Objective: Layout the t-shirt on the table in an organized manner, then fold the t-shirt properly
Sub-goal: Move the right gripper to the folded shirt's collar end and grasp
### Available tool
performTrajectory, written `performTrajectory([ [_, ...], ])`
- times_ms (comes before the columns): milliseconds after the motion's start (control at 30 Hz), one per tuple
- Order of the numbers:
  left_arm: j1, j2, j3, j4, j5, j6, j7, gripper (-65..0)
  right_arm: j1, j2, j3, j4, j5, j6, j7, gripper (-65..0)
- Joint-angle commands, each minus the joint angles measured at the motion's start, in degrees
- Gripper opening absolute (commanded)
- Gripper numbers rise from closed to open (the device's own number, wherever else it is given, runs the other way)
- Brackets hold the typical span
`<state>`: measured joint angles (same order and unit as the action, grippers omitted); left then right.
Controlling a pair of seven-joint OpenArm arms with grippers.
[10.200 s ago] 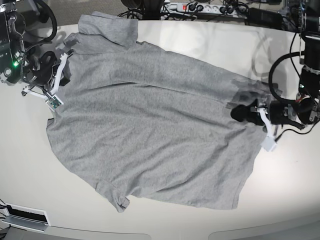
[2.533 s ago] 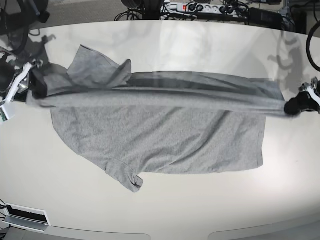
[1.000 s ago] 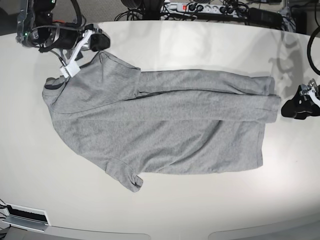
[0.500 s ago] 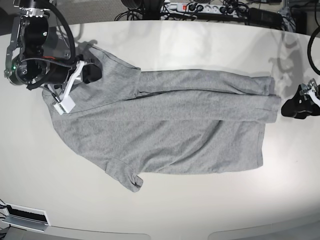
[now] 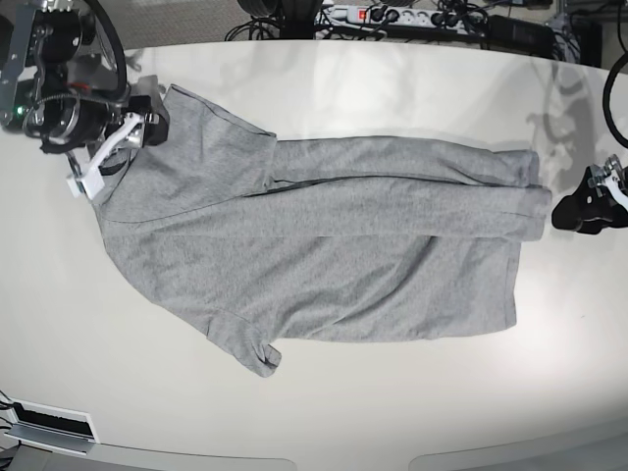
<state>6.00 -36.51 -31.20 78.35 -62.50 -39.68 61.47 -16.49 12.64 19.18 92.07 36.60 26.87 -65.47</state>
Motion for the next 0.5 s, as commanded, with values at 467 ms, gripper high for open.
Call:
performTrajectory([
  [467,-0.8,-1.6,-0.7,0.8,-1.2,-0.3,-1.0,-27.5,-2.3,-4.0,-5.2,-1.1,3.6,5.2,5.7,-26.1],
])
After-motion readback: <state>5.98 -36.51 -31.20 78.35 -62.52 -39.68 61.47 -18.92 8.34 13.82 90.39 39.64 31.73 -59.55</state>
